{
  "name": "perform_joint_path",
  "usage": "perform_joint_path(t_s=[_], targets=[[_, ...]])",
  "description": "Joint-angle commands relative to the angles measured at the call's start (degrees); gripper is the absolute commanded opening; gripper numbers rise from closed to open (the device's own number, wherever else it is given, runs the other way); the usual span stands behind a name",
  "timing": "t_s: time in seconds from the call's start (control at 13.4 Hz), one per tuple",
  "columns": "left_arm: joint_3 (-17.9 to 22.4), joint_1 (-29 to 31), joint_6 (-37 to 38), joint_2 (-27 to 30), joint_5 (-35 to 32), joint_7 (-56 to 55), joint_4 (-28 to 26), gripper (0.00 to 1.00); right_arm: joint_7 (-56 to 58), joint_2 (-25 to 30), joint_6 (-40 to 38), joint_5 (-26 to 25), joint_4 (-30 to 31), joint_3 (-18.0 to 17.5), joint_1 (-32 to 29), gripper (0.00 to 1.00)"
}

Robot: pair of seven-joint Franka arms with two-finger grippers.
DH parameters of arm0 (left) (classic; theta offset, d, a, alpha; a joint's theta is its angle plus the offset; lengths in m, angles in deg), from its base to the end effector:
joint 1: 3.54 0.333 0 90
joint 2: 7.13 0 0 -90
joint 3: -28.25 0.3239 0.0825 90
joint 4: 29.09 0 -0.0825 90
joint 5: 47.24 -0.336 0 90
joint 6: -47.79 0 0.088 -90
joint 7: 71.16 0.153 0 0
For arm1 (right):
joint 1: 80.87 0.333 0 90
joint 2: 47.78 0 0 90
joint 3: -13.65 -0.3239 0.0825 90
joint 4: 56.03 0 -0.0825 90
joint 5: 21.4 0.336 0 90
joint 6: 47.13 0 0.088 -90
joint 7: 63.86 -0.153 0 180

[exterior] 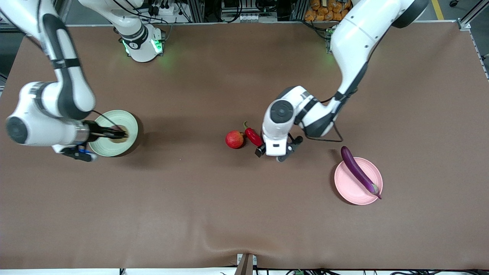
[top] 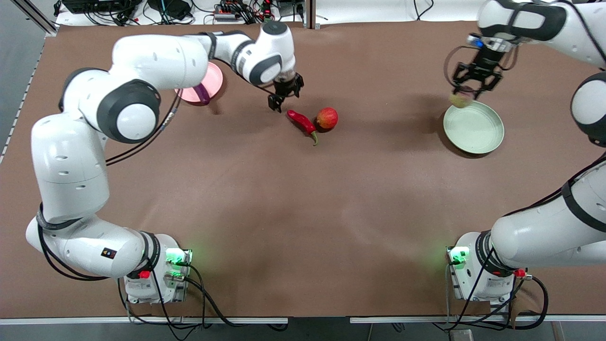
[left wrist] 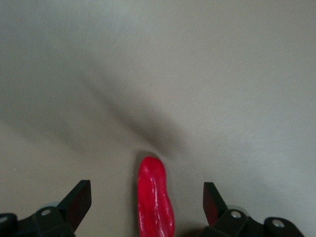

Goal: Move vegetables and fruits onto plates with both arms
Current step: 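Carry the pepper with the left gripper while the right gripper reaches the apple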

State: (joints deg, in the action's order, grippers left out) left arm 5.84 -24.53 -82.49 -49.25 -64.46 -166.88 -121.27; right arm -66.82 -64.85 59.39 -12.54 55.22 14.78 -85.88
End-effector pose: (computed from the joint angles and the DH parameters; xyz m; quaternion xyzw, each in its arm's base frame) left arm 0.5120 -0.4178 0.2105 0.9195 0.3929 -0.0155 0.0038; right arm 0.5136 -0.0361 0.3011 -0.9733 0.1133 0.1865 0.0709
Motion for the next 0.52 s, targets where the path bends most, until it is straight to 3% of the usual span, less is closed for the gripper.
perform_joint_path(t_s=[0.0,0.15,0.22,0.3,0.37,0.45], targets=[[0.61,-2.72,-1.30,-2.26,-2.73,-5.78,-0.01,1.00,8.38,-0.33,2.27,-1.22,2.91,-1.66,-6.75,0.00],[0.61,-3.61,-1.65,-3.32,-2.90,-7.72,-0.02,0.95,12.97,-0.51,10.51,-1.22,9.04,-1.66,-8.79,0.00],[0.61,-3.96,-2.70,-3.76,-2.91,-8.25,-0.02,0.83,13.85,-0.60,12.03,-1.13,10.73,-1.66,-9.14,0.00],[0.61,-4.23,-3.58,-4.11,-2.91,-9.22,0.07,0.66,14.03,-0.60,12.05,-1.13,11.27,-1.66,-9.49,0.00],[0.61,-4.14,-3.93,-4.20,-2.91,-9.57,0.07,0.38,14.30,-1.03,12.05,-1.22,11.45,-1.66,-10.28,0.00],[0.61,-4.06,-3.94,-4.03,-2.99,-9.58,0.07,0.00,14.30,-1.65,12.05,-1.22,11.36,-1.66,-10.89,0.12]])
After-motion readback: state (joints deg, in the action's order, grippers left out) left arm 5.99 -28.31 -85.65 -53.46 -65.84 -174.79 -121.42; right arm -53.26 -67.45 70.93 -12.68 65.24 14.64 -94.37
